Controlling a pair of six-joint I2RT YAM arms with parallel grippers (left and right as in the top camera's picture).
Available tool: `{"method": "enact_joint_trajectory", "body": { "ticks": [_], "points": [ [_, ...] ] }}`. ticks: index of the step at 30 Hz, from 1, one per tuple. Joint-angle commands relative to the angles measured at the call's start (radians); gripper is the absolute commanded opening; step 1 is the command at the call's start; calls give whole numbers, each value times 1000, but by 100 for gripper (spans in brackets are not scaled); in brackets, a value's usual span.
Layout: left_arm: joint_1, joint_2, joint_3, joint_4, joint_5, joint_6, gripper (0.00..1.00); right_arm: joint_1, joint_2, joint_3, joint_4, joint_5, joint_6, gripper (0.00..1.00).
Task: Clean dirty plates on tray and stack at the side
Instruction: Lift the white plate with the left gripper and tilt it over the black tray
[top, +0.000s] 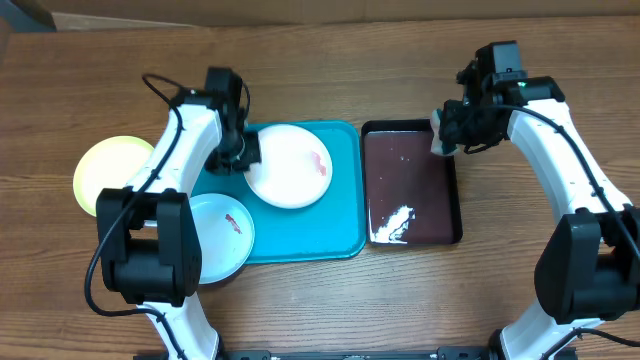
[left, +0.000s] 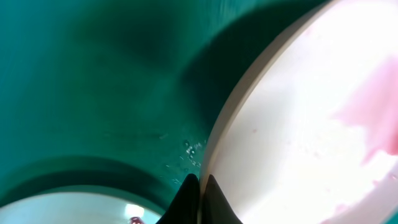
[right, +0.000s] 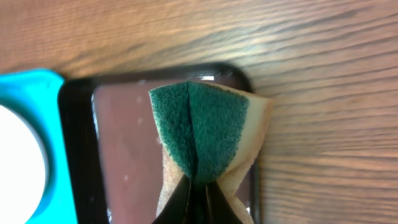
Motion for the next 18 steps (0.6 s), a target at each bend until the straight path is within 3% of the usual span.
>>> {"method": "enact_joint_trajectory", "body": {
  "ticks": [1, 11, 18],
  "points": [
    [-7, 2, 136, -45, -53, 1, 4, -48, -1, -2, 29, 21, 38, 4],
    [-77, 0, 363, -149, -58, -18, 4, -193, -1, -2, 52, 18, 89, 4],
    [-246, 0, 416, -144, -231, -64, 4, -257, -1, -2, 35, -17, 89, 4]
  ]
}}
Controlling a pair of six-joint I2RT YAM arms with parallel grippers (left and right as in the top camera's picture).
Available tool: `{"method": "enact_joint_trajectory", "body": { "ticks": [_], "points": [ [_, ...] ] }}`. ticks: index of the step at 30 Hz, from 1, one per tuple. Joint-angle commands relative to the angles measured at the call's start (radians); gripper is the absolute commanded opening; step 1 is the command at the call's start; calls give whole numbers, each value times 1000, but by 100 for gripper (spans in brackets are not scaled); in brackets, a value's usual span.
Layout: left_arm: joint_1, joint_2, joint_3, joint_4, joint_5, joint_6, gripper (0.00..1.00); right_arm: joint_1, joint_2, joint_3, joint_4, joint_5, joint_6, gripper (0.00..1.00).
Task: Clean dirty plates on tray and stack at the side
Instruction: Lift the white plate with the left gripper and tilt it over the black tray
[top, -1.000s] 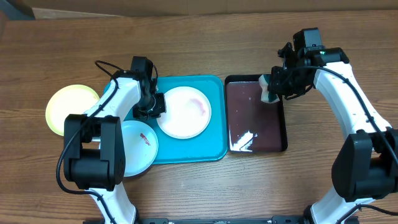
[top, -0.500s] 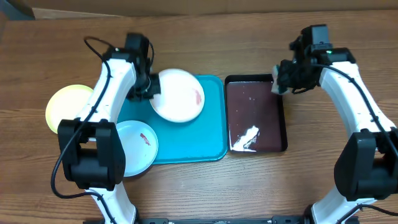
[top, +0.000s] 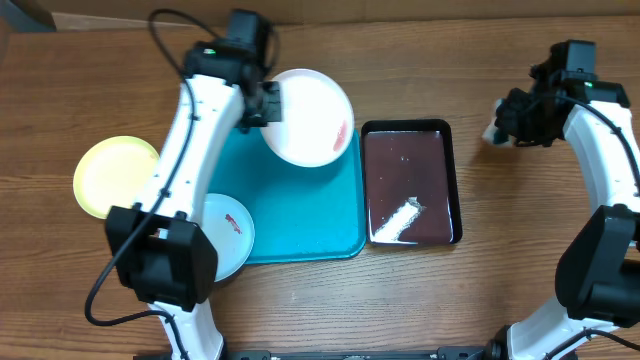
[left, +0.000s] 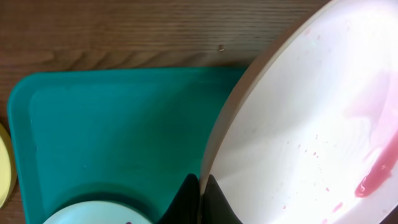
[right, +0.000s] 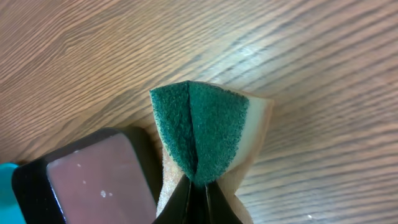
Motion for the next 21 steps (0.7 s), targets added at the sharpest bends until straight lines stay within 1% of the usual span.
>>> {"method": "enact_joint_trajectory", "body": {
  "ticks": [1, 5, 8, 15, 16, 18, 21],
  "points": [
    [-105, -1, 54, 5, -124, -36, 4, -14, -1, -2, -4, -19, 5, 4],
    [-235, -1, 96, 27, -214, -35, 4, -14, -1, -2, -13, -19, 3, 4],
    [-326, -1, 123, 39, -354, -30, 4, -14, -1, -2, -20, -19, 3, 4],
    [-566, 0, 133, 48, -900, 49, 4, -14, -1, -3, -32, -16, 3, 4],
    [-619, 0, 133, 50, -1032, 52, 4, -14, -1, -3, -35, -16, 3, 4],
    [-675, 0, 133, 59, -1182, 52, 4, -14, -1, -3, -39, -16, 3, 4],
    [-741, 0, 133, 85, -1353, 56, 4, -14, -1, -3, -42, -16, 3, 4]
  ]
}}
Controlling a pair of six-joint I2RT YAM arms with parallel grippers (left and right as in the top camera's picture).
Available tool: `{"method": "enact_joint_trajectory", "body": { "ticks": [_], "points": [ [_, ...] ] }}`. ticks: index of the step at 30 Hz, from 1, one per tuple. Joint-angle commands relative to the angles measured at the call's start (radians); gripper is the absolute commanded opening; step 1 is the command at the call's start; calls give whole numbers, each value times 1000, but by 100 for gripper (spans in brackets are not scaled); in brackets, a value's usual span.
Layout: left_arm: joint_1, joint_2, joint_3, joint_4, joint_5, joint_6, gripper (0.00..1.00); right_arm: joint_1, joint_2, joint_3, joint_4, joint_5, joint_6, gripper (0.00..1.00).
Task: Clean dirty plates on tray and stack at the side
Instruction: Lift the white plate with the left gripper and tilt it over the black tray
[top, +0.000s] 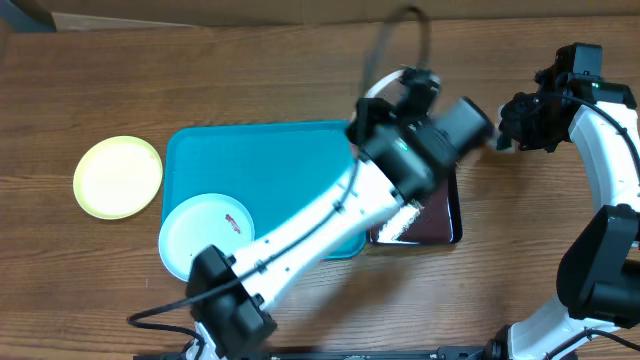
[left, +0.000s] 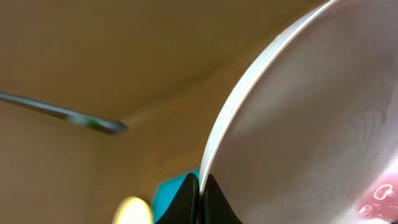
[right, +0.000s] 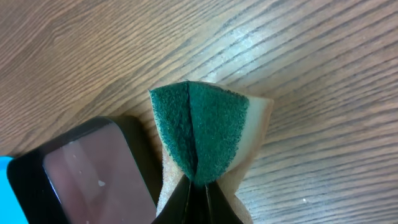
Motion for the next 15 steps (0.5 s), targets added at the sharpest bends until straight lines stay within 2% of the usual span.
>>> {"method": "enact_joint_trajectory", "body": {
  "ticks": [1, 3, 6, 15],
  "points": [
    [-74, 0, 26, 28, -413, 16, 4, 0, -1, -2, 4, -5, 1, 4],
    [-105, 0, 27, 35, -477, 30, 4, 0, -1, -2, 4, -5, 2, 4],
    [-142, 0, 27, 66, -478, 91, 4, 0, -1, -2, 4, -5, 2, 4],
    [-153, 0, 27, 86, -478, 90, 4, 0, -1, -2, 3, -5, 2, 4]
  ]
}}
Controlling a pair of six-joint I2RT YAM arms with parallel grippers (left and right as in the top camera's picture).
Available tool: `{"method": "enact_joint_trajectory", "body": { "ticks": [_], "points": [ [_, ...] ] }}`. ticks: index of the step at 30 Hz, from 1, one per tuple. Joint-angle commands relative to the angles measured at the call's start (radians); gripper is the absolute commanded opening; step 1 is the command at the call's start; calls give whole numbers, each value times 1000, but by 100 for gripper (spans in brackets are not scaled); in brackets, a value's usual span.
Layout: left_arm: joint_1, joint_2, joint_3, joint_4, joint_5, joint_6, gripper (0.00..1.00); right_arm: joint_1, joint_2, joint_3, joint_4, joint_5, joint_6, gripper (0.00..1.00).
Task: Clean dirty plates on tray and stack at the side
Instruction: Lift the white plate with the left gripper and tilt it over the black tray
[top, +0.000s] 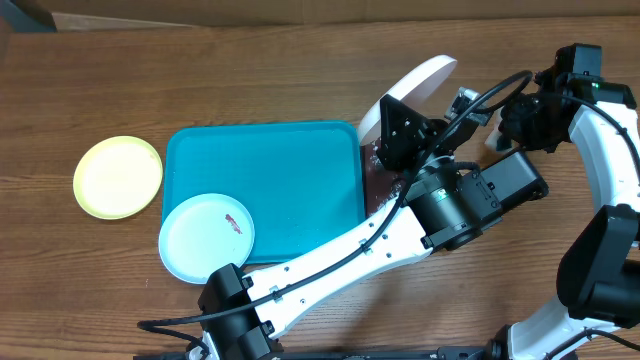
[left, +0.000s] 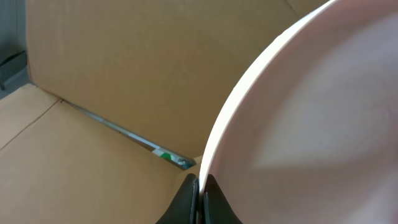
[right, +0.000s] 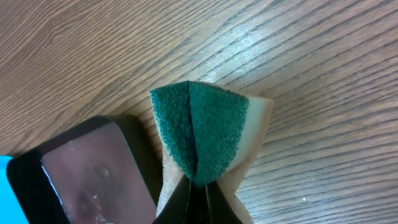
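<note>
My left gripper (left: 200, 186) is shut on the rim of a white plate (top: 415, 85). It holds the plate high and tilted over the dark wash basin (right: 81, 180); the plate's face (left: 323, 124) fills the left wrist view. To the right of the basin's back corner, my right gripper (right: 198, 182) is shut on a folded green and yellow sponge (right: 205, 130) above the wooden table. A pale plate with a red smear (top: 207, 238) lies on the front left corner of the teal tray (top: 270, 180).
A yellow plate (top: 118, 177) lies on the table left of the tray. The raised left arm (top: 440, 200) hides most of the basin in the overhead view. Cardboard walls (left: 124, 74) stand behind the table.
The left gripper has raised and tipped the white plate further, and its red smear no longer shows in the wrist view. The right gripper and sponge have stayed put.
The left gripper first gripped the white plate's rim on the teal tray while the right held the sponge over the basin's back corner. Then the plate was over the tray's back edge and the sponge off to the right. Later the plate hung high over the basin, as now.
</note>
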Motion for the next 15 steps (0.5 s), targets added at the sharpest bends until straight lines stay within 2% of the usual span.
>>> {"method": "enact_joint_trajectory", "body": {
  "ticks": [1, 15],
  "points": [
    [-3, 0, 26, 17, -53, 7, 4, 0, -1, -2, 6, -5, 1, 4],
    [-2, 0, 26, 42, -26, 6, 4, 0, -1, -2, 6, -5, 1, 4]
  ]
}}
